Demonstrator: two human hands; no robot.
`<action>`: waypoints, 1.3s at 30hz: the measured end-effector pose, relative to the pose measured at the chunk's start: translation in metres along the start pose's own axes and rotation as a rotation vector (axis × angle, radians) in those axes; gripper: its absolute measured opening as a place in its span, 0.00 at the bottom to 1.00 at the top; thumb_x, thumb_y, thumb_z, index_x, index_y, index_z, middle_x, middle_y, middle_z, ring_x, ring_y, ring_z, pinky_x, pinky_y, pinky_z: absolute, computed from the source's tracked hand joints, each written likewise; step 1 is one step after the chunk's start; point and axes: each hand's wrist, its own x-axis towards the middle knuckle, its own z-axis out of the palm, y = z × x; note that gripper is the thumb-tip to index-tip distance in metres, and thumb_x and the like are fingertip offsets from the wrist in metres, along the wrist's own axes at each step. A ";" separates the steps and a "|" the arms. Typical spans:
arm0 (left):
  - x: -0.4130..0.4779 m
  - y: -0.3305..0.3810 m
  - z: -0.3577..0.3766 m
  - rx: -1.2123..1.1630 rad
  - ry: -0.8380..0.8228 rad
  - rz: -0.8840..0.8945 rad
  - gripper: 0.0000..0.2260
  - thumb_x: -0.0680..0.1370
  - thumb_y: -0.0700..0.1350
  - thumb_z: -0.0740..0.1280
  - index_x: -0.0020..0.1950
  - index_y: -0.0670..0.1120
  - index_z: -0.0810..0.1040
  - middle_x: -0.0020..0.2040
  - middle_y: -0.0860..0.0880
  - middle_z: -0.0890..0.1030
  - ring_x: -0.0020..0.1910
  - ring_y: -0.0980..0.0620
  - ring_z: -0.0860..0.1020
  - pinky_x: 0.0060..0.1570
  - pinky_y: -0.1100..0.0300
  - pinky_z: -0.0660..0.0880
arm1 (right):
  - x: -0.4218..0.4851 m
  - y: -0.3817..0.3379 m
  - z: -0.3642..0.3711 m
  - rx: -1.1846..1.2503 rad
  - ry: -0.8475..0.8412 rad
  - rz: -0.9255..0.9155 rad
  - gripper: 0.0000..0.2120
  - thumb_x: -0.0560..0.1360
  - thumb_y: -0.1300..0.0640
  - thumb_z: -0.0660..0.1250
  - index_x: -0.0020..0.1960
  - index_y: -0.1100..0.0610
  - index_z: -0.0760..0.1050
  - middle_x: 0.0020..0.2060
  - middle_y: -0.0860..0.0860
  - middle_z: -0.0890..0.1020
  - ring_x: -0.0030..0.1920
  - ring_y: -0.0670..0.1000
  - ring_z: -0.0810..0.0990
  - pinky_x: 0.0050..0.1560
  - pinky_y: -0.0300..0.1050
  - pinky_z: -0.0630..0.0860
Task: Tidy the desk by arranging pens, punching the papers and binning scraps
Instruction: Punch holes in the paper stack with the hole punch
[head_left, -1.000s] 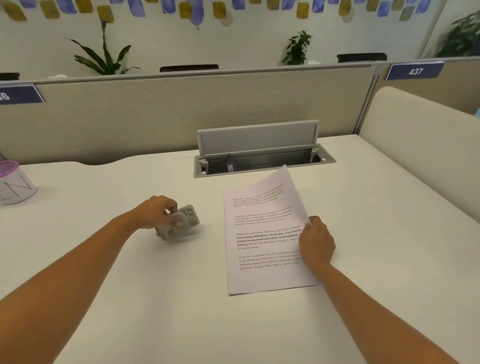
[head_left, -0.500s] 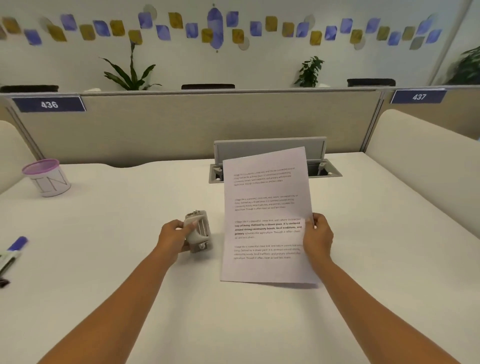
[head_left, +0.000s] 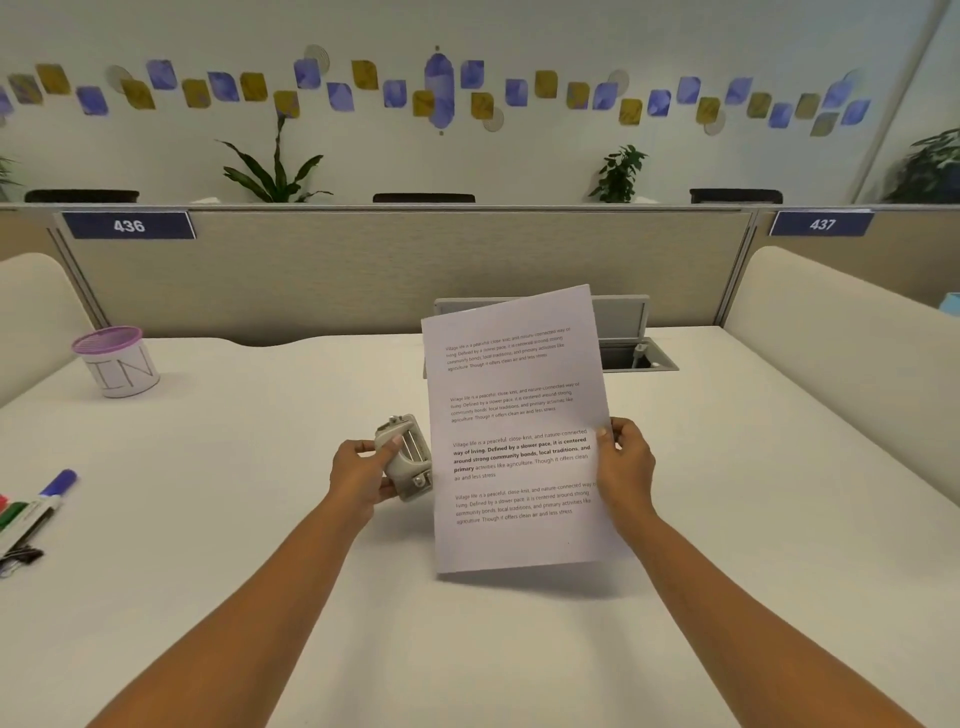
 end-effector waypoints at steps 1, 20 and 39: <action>-0.001 0.001 0.001 -0.005 -0.005 0.000 0.13 0.76 0.41 0.67 0.55 0.41 0.66 0.53 0.38 0.73 0.33 0.44 0.76 0.19 0.61 0.77 | -0.001 -0.001 0.000 -0.007 -0.002 -0.010 0.09 0.80 0.59 0.56 0.56 0.61 0.72 0.45 0.51 0.76 0.36 0.42 0.72 0.32 0.32 0.65; 0.000 0.013 0.008 0.090 -0.074 0.106 0.14 0.74 0.42 0.70 0.53 0.42 0.67 0.51 0.38 0.77 0.39 0.42 0.79 0.34 0.54 0.80 | -0.006 -0.009 0.003 -0.053 -0.048 -0.075 0.09 0.80 0.59 0.56 0.55 0.61 0.72 0.45 0.52 0.77 0.37 0.44 0.73 0.32 0.32 0.66; -0.001 0.032 0.010 0.180 -0.062 0.124 0.15 0.74 0.44 0.70 0.54 0.42 0.68 0.59 0.37 0.77 0.45 0.42 0.78 0.23 0.63 0.77 | -0.009 0.000 0.002 0.031 -0.114 0.018 0.09 0.80 0.59 0.55 0.55 0.60 0.72 0.41 0.48 0.76 0.37 0.40 0.73 0.32 0.32 0.67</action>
